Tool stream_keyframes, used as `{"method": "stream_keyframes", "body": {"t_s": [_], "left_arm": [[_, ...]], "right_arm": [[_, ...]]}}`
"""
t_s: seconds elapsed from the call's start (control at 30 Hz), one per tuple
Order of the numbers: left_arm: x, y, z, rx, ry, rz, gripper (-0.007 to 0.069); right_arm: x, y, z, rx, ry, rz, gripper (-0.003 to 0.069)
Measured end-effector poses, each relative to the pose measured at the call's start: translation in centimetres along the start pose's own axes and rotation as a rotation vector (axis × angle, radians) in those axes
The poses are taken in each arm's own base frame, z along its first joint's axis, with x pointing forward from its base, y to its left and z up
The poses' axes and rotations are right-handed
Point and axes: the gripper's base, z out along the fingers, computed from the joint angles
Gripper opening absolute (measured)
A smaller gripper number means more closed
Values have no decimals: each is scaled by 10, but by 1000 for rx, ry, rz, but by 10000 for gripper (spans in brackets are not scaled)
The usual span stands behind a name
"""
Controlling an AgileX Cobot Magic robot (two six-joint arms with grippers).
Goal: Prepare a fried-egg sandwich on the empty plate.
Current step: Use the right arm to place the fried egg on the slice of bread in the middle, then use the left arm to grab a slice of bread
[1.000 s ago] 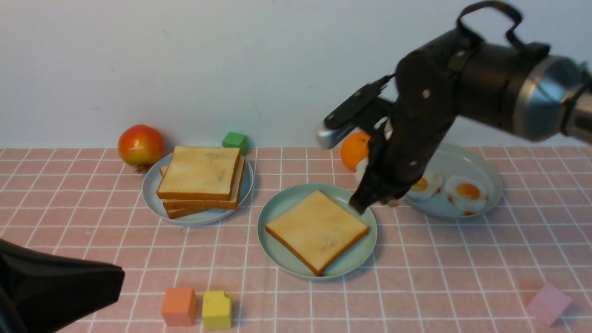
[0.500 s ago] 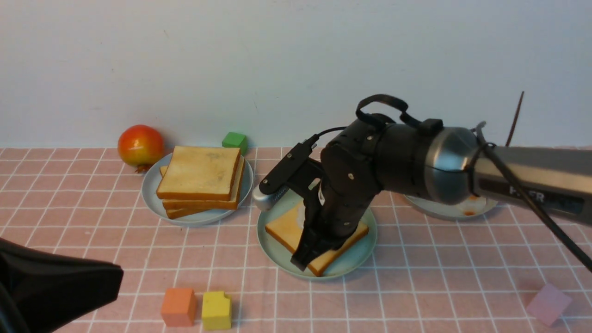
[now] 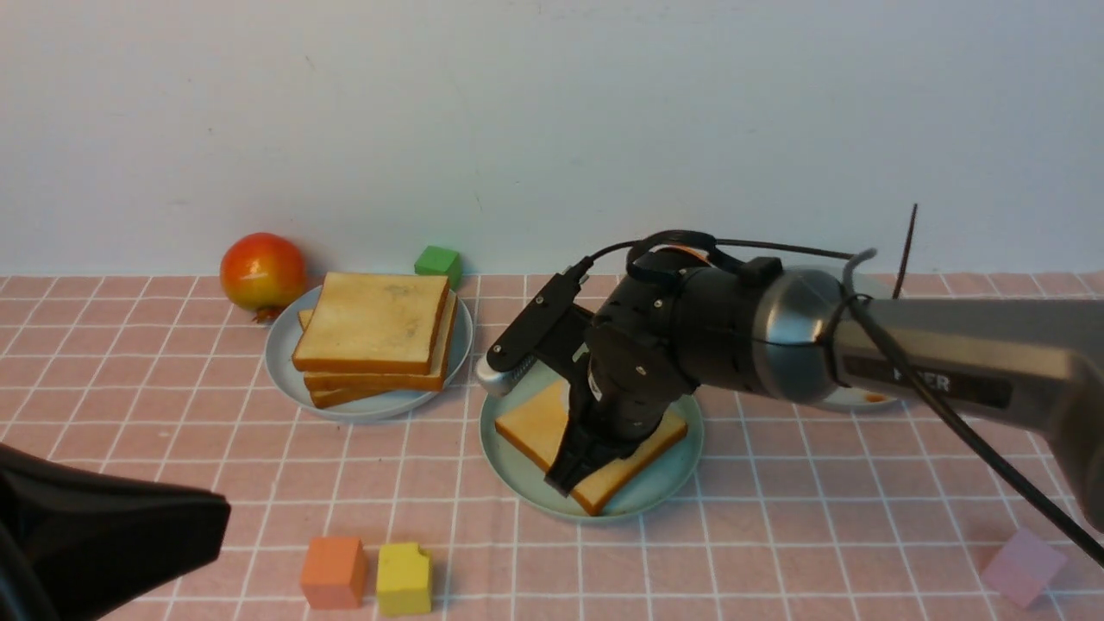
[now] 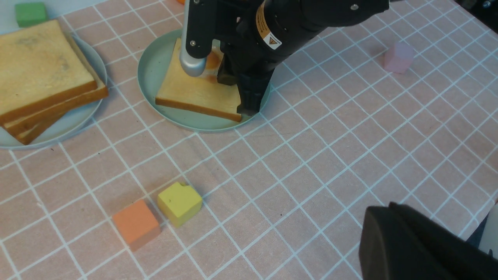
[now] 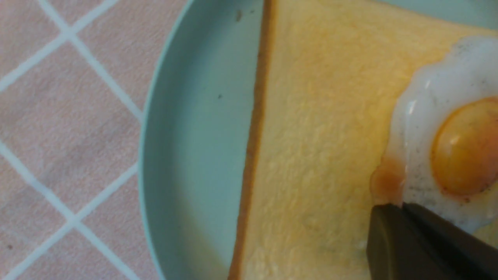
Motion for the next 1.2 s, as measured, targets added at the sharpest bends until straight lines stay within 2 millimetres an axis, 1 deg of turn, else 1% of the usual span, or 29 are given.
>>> {"method": "stream_keyframes", "body": {"t_s": [0.03,0.13,0.2,0.23,0.27,0.3,0.37,0.4,0.43,0.47,0.53,0.57,0.6,0.67,0.7,0.73,0.77,0.8,0.83,0.87,0.9,0.93,1.0,1.03,1.07,1.1,1.13,1.17,1.2], "left_arm": [[0,0,0,0,0,0,13],[0,0,0,0,0,0,13],[0,0,0,0,0,0,13],[0,0,0,0,0,0,13],[0,0,0,0,3,0,13],[1,0,0,-1,10,0,13],[2,0,0,-3,20,0,13],[2,0,0,-3,22,0,13],[3,0,0,-4,28,0,13],[3,0,0,-4,28,0,13],[3,0,1,-5,31,0,13],[3,0,1,-5,31,0,13],[2,0,1,-5,34,-1,13],[2,1,6,-9,48,-2,13],[2,2,12,-13,65,-5,13],[2,2,20,-20,94,-7,13],[2,3,29,-27,124,-13,13],[2,3,29,-27,124,-13,13],[2,5,49,-42,185,-24,13],[2,5,52,-44,193,-26,13],[2,7,70,-56,239,-31,13],[3,9,85,-69,280,-34,13],[4,13,107,-93,331,-32,13],[2,16,116,-109,351,-38,13],[0,19,121,-120,360,-42,13],[-2,20,122,-121,357,-40,13],[-8,24,125,-133,354,-39,13],[-17,33,128,-156,341,-38,13],[-24,39,129,-168,336,-35,13]], "right_arm": [[0,0,0,0,-1,2,47],[-1,-1,0,3,-16,23,90],[-2,0,0,0,-22,28,164],[-2,0,0,-1,-22,29,171],[-2,0,0,-3,-21,32,200],[-1,0,0,-7,-12,36,278],[0,0,-1,-10,5,41,341],[1,0,-1,-10,11,42,353],[2,-1,-7,-10,31,48,391],[2,-1,-8,-10,33,48,394],[2,-6,-37,-3,43,65,409],[1,-7,-40,-2,42,68,409],[1,-11,-62,4,35,79,399],[2,-17,-95,12,21,108,374],[7,-21,-127,12,18,137,330],[12,-24,-152,13,3,158,297],[19,-26,-171,11,0,181,251],[21,-26,-175,11,0,186,244],[36,-27,-201,14,4,232,183],[38,-27,-203,15,0,233,175],[56,-27,-223,18,-8,281,121],[68,-26,-237,19,-23,318,87],[87,-24,-250,20,-40,356,53],[103,-20,-257,20,-40,380,35],[112,-19,-264,20,-56,399,27],[115,-18,-264,18,-49,402,26],[128,-16,-270,16,-58,424,21],[147,-11,-280,4,-82,460,20],[159,-8,-285,-4,-96,480,20]]}}
